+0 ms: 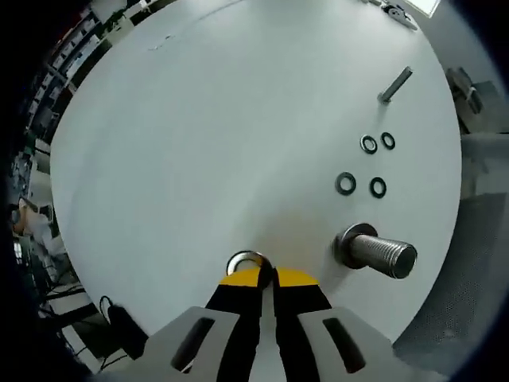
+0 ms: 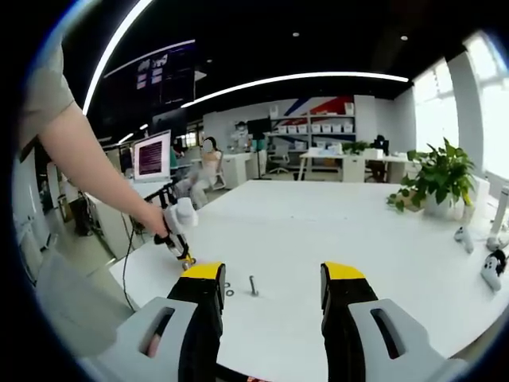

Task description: Place the washer onto the threaded stud by aligning its center hole with the stud, sliding it down to the base, and recovering from edge contact or off-axis alignment until the washer reaches the visible bottom stop.

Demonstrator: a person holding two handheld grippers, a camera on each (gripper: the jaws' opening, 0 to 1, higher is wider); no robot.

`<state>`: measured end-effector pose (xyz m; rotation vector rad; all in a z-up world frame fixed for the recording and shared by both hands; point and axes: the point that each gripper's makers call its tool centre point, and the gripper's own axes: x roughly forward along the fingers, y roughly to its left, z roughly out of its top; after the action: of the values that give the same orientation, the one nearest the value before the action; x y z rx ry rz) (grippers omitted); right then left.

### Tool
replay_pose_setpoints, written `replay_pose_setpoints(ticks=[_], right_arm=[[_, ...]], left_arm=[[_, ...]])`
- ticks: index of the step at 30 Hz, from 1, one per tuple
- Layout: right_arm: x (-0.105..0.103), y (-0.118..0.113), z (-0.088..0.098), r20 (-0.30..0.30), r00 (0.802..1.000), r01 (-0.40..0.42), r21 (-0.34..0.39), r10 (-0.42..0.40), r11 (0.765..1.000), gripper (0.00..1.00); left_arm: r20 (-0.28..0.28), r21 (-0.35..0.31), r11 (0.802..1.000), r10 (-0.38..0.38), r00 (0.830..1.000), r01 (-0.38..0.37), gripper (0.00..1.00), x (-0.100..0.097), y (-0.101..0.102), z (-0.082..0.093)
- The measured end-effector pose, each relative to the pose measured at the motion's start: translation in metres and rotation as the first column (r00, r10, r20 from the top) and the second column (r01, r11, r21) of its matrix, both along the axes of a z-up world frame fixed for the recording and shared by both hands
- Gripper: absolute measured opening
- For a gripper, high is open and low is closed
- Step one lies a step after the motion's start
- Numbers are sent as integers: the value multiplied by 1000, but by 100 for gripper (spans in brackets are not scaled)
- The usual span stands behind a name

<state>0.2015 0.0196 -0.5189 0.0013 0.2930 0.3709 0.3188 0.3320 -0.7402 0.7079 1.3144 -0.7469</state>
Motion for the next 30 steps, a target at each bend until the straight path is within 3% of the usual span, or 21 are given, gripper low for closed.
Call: replay_pose_setpoints(ticks=[12, 20, 22, 23, 26, 28, 30], right_arm=[[0, 5, 2, 3, 1000, -22, 25, 22, 999, 50], [0, 8, 0, -8, 999, -37, 25, 38, 999, 50], [1, 7, 0, -10, 999, -33, 30, 33, 999, 50], [1, 6, 0, -9, 1000, -30, 36, 30, 999, 50], [1, 3, 0, -14, 1000, -18, 54, 19, 998, 51], [1, 1, -1, -21, 1000, -11, 69, 12, 998, 52], [1, 2, -1, -19, 1000, -12, 68, 14, 998, 52]], left_arm=[[-40, -8, 999, 51, 998, -52, 1, -48, 3, 6], [7, -7, 999, 45, 999, -45, 2, -55, 3, 7], [31, -39, 993, 114, 993, -113, 1, -53, 4, 7], [17, -67, 986, 152, 988, -150, 1, -55, 3, 8], [10, -82, 984, 158, 987, -156, 1, -60, 7, 7], [-6, -119, 969, 218, 976, -217, 1, -66, 4, 7], [2, -115, 973, 202, 979, -201, 1, -70, 5, 7]])
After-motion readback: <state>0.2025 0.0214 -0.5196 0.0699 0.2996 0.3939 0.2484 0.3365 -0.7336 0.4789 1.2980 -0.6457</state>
